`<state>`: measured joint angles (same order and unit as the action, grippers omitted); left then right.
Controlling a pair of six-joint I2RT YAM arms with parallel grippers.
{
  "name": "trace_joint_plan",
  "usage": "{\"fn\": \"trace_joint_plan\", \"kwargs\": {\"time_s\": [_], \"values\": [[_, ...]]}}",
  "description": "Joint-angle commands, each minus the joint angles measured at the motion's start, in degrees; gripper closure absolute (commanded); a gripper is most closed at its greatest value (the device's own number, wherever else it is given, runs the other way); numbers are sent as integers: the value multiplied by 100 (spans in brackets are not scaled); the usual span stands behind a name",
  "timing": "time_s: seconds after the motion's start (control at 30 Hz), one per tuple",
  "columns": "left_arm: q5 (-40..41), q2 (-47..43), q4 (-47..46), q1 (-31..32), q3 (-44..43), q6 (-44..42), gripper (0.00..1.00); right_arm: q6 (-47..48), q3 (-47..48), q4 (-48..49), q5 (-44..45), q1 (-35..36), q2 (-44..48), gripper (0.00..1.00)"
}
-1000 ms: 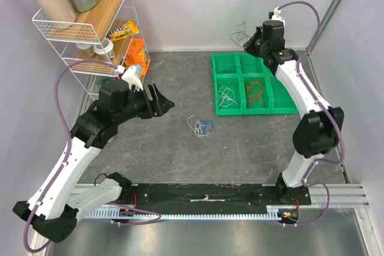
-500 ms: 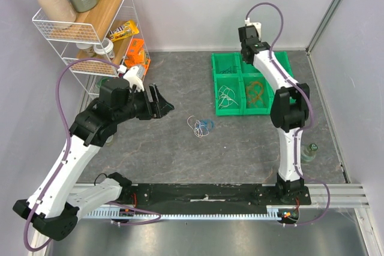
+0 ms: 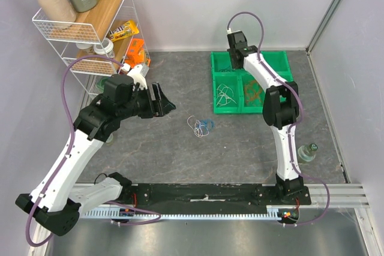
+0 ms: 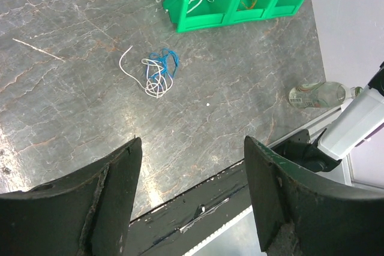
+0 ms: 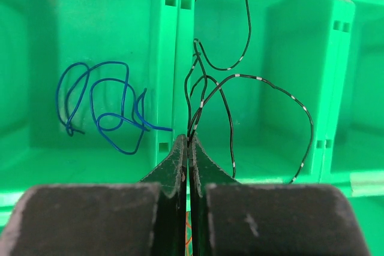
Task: Untangle the cables
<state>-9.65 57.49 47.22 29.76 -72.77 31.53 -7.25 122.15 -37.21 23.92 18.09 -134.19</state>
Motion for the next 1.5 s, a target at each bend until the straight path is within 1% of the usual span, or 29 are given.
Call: {"fn": "trace_joint_plan", "kwargs": {"time_s": [0.0, 0.03, 0.07, 0.1, 0.2, 0.23, 0.3, 0.33, 0.43, 0.53, 0.6, 0.67, 0.73, 0.8, 0.87, 0.93, 1.0, 1.1, 1.2, 1.37, 1.47], "values": [[-134, 7, -38, -5, -237, -59, 25, -224, 284, 249, -1449, -392, -204, 100], [-134, -10, -38, -5, -237, -33, 25, -329, 248, 293, -1687, -472, -195, 100], [-134, -2, -29, -5, -237, -15, 25, -452, 222, 346, -1854, -577, -195, 98], [-134, -10, -29, -5, -237, 20, 25, -540, 230, 355, -2230, -656, -213, 94], [-142, -19, -64, 4, -168, 151, 25, -813, 240, 329, -2673, -833, -117, 86], [-142, -36, -99, 4, -115, 195, 25, -857, 222, 311, -2726, -859, -46, 81], [-169, -72, -178, 4, 8, 309, 25, -849, 265, 180, -2840, -886, 103, 67], [-195, -46, -213, 4, 26, 319, 25, -849, 335, 31, -2858, -912, 173, 59], [-370, 208, -257, 4, -96, 371, 25, -901, 538, -347, -2858, -1000, 384, 47], [-599, 472, -397, 4, -185, 485, 25, -901, 398, -445, -2805, -1088, 700, 39], [-731, 526, -669, -5, -54, 652, 25, -875, 301, -480, -2753, -1114, 894, 33], [-801, 517, -872, -5, 139, 845, 25, -962, 161, -576, -2517, -1149, 1113, 31], [-854, 517, -995, -5, 211, 916, 25, -1155, -85, -629, -2227, -1193, 1280, 31], [-828, 604, -1013, -5, 141, 864, 25, -1270, -445, -603, -1841, -1263, 1456, 39], [-801, 754, -917, -5, -61, 881, 25, -1227, -665, -568, -1803, -1342, 1536, 48], [-950, 851, -1056, 12, -27, 899, 26, -1122, -867, -367, -1795, -1369, 1589, 57], [-916, 851, -1110, -5, 105, 1056, 26, -1025, -877, -191, -1768, -1369, 1519, 58], [-1030, 755, -1198, 4, 272, 1145, 26, -771, -474, -172, -1786, -1369, 1142, 54], [-908, 675, -1067, 4, 299, 1075, 26, -524, -174, -225, -1584, -1378, 746, 51], [-1056, 781, -970, -5, 158, 987, 26, -50, -130, -24, -1619, -1361, 456, 52], [-1021, 755, -759, 4, 71, 882, 25, 371, -305, 301, -1321, -1282, 429, 52]]}}
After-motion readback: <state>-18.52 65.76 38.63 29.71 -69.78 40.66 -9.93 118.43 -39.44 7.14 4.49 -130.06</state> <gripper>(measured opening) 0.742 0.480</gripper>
